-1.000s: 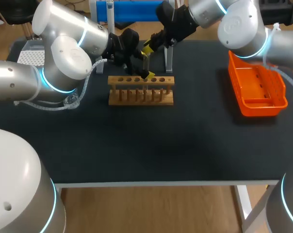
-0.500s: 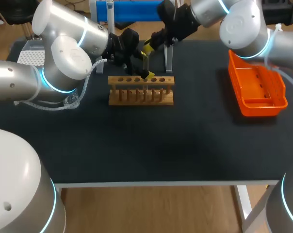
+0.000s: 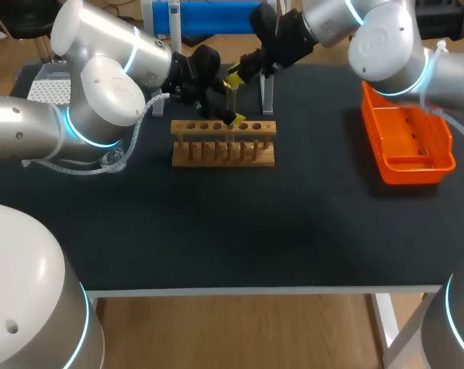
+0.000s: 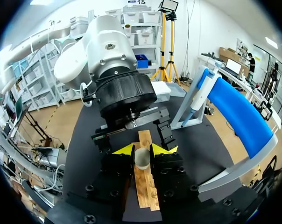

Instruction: Invert the test tube, pick up the pipette, mount the tip to pipette, aspirate from beaker and dispense into the tube, eject the tip, return the pipette, and cap with the stopper.

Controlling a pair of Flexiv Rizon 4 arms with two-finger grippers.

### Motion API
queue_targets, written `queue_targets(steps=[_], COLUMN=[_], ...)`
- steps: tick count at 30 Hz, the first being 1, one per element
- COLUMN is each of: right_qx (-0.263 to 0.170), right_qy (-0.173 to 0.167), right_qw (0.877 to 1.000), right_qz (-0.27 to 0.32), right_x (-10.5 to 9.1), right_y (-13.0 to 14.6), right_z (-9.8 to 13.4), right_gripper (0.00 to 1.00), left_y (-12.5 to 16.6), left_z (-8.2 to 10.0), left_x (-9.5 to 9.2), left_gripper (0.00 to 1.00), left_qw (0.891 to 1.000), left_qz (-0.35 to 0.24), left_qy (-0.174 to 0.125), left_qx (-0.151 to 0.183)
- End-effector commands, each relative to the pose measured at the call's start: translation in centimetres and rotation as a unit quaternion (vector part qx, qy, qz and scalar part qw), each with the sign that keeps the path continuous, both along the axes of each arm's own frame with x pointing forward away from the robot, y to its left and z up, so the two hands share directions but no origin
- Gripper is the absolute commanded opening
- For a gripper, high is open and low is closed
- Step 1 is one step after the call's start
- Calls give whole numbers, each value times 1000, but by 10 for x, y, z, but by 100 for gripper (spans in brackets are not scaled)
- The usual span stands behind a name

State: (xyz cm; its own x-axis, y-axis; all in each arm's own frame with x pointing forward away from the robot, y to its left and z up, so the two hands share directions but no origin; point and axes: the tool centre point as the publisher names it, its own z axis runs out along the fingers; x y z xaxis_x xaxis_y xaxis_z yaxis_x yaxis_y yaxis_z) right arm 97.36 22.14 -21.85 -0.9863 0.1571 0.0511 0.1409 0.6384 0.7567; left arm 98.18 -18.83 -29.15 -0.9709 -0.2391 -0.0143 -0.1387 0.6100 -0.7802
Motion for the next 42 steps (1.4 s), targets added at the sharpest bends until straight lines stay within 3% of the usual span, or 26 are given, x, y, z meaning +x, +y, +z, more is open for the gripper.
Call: queue_targets(steps=[1, 17, 27, 42], right_qx=[-3, -10, -8, -69], right_qy=[2, 10, -4, -13], right_qw=[1000, 1000, 1000, 997], right_qz=[1, 0, 4, 45], right_x=[0, -1, 6, 9], right_y=[0, -3, -4, 1], right_z=[-3, -14, 3, 23], right_gripper=[0, 0, 0, 0], left_y=[0, 0, 0, 0], left_z=[1, 1, 1, 1], left_x=[1, 1, 1, 1], left_gripper=[100, 100, 100, 100], left_qw=[1000, 1000, 1000, 1000], left_qz=[-1, -1, -1, -1], left_qy=[2, 2, 2, 2], left_qx=[1, 1, 1, 1])
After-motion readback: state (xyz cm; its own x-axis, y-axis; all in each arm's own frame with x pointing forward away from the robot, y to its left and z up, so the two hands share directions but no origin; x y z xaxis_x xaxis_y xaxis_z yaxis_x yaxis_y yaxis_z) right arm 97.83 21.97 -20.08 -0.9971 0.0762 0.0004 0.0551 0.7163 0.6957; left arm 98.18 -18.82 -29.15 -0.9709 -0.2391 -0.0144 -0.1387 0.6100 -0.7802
